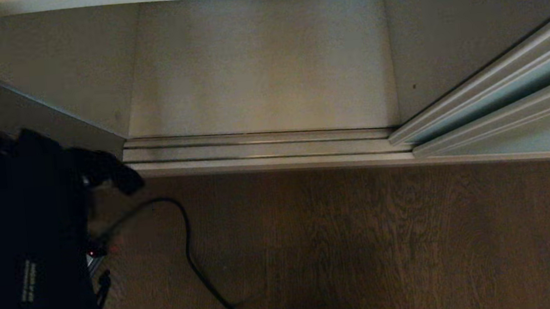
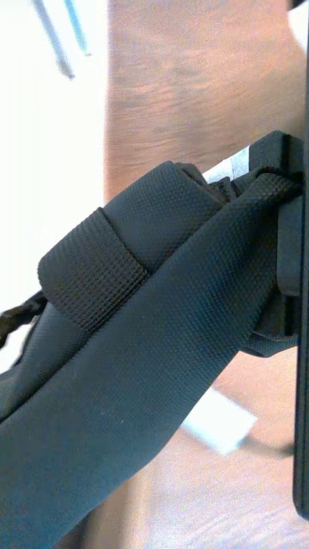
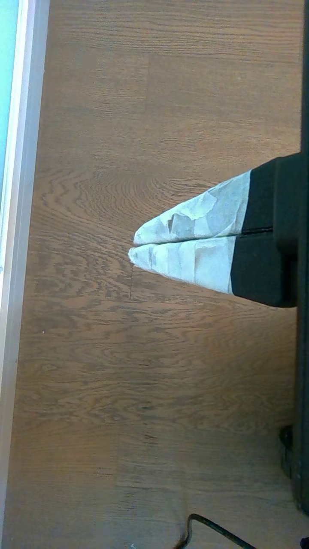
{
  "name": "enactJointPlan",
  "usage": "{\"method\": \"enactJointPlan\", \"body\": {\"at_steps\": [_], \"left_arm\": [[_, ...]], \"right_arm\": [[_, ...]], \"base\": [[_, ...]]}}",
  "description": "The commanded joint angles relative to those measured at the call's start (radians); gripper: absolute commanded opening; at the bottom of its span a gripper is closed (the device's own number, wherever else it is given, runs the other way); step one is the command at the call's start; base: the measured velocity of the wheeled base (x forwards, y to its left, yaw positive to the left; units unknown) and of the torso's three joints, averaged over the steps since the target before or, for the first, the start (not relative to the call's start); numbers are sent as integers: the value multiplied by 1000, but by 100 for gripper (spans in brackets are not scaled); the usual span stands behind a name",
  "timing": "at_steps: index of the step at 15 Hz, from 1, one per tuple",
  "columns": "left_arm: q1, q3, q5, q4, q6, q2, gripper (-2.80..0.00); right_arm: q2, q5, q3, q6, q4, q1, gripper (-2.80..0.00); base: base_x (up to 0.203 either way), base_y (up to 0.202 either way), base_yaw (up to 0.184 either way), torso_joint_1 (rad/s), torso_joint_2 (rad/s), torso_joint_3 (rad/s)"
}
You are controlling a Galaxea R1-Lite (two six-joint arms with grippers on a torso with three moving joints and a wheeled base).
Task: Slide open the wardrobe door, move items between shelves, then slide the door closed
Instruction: Place the bag on the higher shelf
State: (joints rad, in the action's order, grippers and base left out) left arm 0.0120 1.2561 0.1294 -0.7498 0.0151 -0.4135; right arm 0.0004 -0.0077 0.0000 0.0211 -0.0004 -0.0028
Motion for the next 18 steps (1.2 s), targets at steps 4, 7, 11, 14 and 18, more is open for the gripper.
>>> {"method": "enactJointPlan", "body": {"at_steps": [4, 7, 11, 14, 18], "left_arm": [[17, 19, -12, 16, 27, 60, -280], [19, 12, -31, 14, 25, 84, -280], [35, 6, -30, -6, 23, 106, -280], [63, 0, -54, -60, 22, 97, -280], [67, -2, -56, -52, 22, 96, -280]], "right_arm": [[0, 0, 1, 0, -1, 0, -280], [0, 0, 1, 0, -1, 0, -280], [0, 0, 0, 2, -1, 0, -280], [0, 0, 0, 0, -1, 0, -280], [0, 0, 2, 0, 0, 1, -280]], "base": [[0, 0, 0, 0, 0, 0], [0, 0, 0, 0, 0, 0], [0, 0, 0, 0, 0, 0], [0, 0, 0, 1, 2, 124], [0, 0, 0, 2, 2, 193]]}}
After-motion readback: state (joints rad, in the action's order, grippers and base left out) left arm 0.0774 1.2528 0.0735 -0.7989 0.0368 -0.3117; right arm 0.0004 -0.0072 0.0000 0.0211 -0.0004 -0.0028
